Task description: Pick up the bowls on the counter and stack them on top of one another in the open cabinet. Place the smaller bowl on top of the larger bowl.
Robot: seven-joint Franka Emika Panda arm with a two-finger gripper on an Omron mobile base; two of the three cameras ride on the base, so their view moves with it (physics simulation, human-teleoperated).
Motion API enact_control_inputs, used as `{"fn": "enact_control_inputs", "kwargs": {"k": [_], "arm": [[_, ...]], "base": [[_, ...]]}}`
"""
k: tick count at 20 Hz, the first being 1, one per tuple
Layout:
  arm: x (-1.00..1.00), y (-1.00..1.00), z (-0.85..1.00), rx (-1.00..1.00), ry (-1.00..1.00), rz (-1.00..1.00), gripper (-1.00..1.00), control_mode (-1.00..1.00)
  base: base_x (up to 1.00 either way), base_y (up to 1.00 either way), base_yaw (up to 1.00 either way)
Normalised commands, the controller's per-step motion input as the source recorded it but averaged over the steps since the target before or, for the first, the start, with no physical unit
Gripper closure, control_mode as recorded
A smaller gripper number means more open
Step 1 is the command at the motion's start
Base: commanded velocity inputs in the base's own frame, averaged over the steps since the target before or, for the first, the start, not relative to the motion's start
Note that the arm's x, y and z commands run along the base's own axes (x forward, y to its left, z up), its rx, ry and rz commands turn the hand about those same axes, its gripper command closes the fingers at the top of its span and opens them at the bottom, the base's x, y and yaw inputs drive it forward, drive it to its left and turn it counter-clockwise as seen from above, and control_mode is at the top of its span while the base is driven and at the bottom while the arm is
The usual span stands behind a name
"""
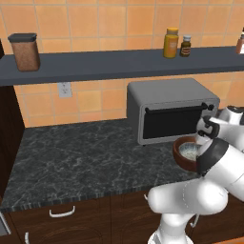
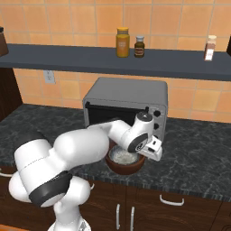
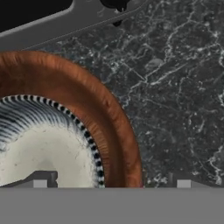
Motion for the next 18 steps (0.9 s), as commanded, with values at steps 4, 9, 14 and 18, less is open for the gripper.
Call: {"fn": "enact_control_inputs", "kwargs": {"k": [4,9,14,18], "arm": [[0.08,0.0,-0.29,0.0,0.04,0.01,-1.0,-1.0],[0.11,0.0,-0.35,0.0,0.09,0.01,-1.0,-1.0],[0.04,0.0,-0.29,0.0,0.1,0.0,-1.0,-1.0],[0.01,0.04,-0.16,0.0,0.09,0.0,1.0,-1.0]], "base": [[0.0,0.0,0.0],[0.0,0.0,0.0],[0.0,0.0,0.0],[0.0,0.0,0.0]]}}
